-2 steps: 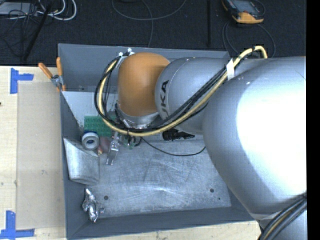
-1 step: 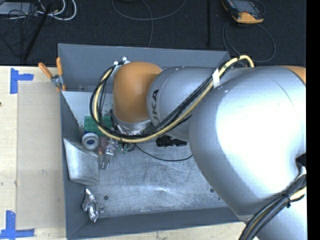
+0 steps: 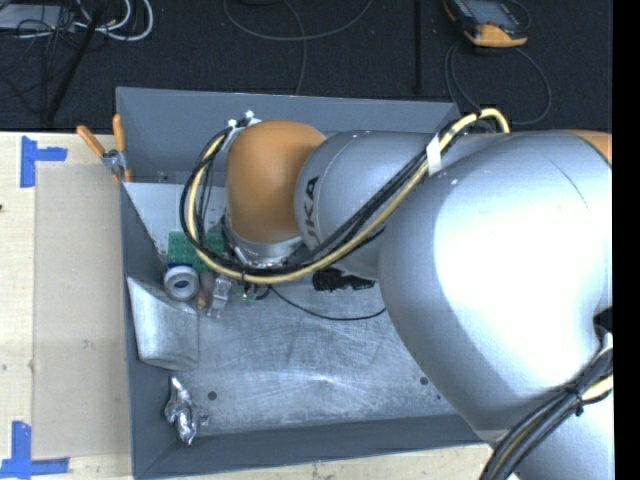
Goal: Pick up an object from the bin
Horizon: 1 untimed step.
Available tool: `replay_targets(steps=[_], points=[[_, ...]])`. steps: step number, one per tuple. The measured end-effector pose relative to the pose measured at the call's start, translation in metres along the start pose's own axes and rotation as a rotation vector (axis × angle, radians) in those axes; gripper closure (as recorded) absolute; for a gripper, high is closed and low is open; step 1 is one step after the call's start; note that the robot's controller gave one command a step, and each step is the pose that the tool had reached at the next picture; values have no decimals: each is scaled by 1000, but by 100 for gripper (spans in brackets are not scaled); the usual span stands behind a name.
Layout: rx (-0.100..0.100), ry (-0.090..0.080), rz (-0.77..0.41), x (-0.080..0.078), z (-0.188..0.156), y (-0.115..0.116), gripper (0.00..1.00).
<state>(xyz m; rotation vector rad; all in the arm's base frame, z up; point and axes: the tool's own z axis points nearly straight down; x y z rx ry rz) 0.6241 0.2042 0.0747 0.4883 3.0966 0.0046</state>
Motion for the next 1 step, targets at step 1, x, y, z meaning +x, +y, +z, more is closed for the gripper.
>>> replay_targets(steps=[1], points=[[4,8,-1,2,3,-1,0]])
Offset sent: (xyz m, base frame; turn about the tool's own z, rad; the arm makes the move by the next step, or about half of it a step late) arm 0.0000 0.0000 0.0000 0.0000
